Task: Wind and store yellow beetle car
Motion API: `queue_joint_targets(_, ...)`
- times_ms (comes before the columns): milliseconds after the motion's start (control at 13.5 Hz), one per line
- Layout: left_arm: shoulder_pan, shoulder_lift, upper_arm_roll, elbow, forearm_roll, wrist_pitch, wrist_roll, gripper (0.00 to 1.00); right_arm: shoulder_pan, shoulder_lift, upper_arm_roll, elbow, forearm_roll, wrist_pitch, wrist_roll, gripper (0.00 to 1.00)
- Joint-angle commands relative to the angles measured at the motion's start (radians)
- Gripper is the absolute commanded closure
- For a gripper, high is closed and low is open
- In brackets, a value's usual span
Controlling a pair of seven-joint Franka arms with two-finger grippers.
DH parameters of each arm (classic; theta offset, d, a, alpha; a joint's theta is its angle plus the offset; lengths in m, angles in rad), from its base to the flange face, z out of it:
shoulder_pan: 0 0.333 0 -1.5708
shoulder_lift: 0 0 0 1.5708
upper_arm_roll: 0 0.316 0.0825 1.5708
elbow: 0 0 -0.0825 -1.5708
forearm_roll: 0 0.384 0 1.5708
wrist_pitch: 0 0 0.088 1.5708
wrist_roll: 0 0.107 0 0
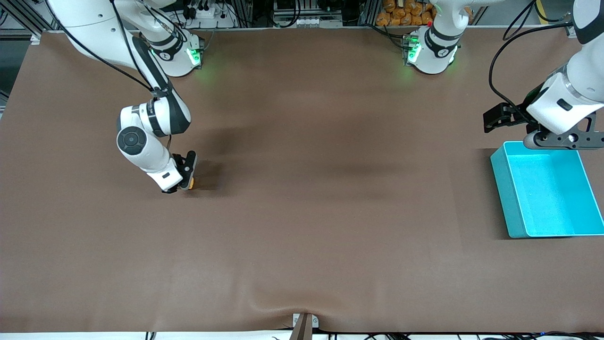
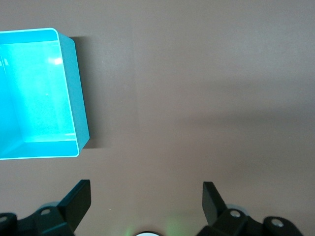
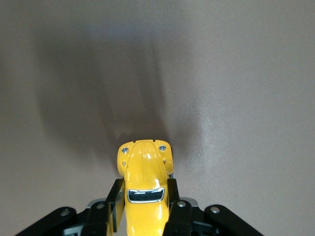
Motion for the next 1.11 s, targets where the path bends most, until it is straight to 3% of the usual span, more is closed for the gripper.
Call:
queue_joint_targets(0, 0.004, 0.004, -0.003, 0.009, 0.022, 0.005, 0.017, 0.0, -0.037, 0.03, 0.005, -0.002, -0.016, 0.01, -0.025, 0.66)
queue_joint_targets(1041, 0.005, 0.004, -0.003, 0.004, 0.022, 0.011, 0.017, 0.0, -0.25, 0.081, 0.003, -0.002, -0.019, 0.053, -0.209, 0.67)
